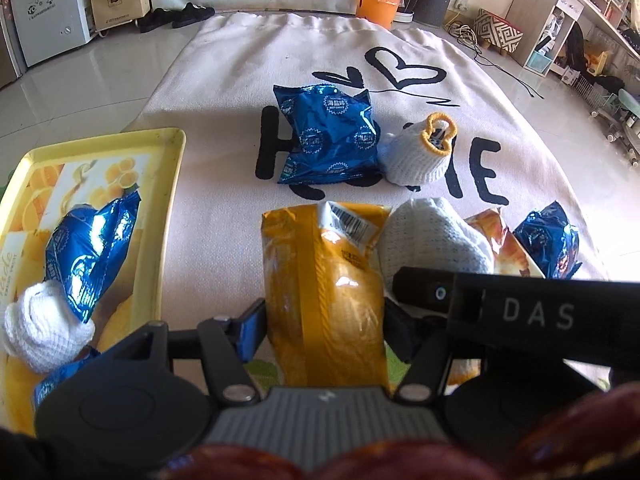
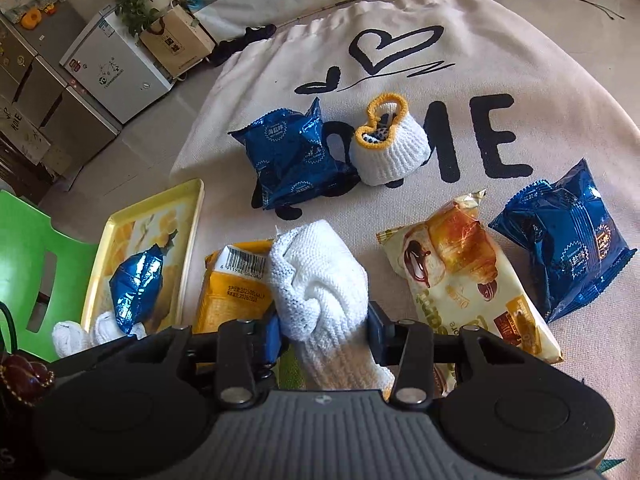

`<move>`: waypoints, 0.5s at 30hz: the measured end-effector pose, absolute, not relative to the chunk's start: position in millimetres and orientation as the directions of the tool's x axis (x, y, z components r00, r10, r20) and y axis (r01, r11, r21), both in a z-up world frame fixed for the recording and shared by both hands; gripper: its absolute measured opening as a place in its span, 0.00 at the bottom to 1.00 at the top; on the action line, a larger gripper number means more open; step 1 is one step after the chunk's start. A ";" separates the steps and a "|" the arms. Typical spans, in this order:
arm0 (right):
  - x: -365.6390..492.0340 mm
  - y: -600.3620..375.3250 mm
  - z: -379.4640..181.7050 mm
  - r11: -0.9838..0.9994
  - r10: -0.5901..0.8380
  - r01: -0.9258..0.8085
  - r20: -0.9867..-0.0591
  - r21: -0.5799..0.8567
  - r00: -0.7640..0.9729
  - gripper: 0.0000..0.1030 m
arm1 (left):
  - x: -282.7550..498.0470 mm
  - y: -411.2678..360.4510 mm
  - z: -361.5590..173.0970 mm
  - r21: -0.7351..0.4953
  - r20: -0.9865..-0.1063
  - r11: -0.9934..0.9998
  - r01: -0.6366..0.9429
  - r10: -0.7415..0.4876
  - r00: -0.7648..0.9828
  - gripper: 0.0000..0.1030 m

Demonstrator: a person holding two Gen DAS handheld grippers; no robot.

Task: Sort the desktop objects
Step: 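Lift the yellow wafer bag with the left gripper while the right gripper lifts the glove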

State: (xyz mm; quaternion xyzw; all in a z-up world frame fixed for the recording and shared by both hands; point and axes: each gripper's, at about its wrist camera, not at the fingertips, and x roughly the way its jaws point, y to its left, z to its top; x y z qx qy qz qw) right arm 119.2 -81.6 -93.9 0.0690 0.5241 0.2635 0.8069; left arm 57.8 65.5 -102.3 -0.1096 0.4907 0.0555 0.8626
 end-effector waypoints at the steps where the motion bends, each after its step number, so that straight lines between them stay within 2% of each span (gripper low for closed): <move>1: 119.1 -82.6 -91.5 0.848 0.504 -0.355 -0.804 0.393 0.314 0.42 | 58.3 65.0 -99.9 -0.140 -0.858 0.969 -0.204 -0.016 0.514 0.58; 10: 116.1 -103.6 -69.5 0.855 0.505 -0.338 -0.779 0.393 0.372 0.42 | 55.2 53.6 -80.7 -0.191 -0.835 0.962 -0.194 -0.055 0.547 0.57; 15: 111.8 -116.2 -59.2 0.843 0.531 -0.322 -0.760 0.430 0.374 0.42 | 47.9 47.3 -67.3 -0.163 -0.813 0.971 -0.178 -0.030 0.582 0.57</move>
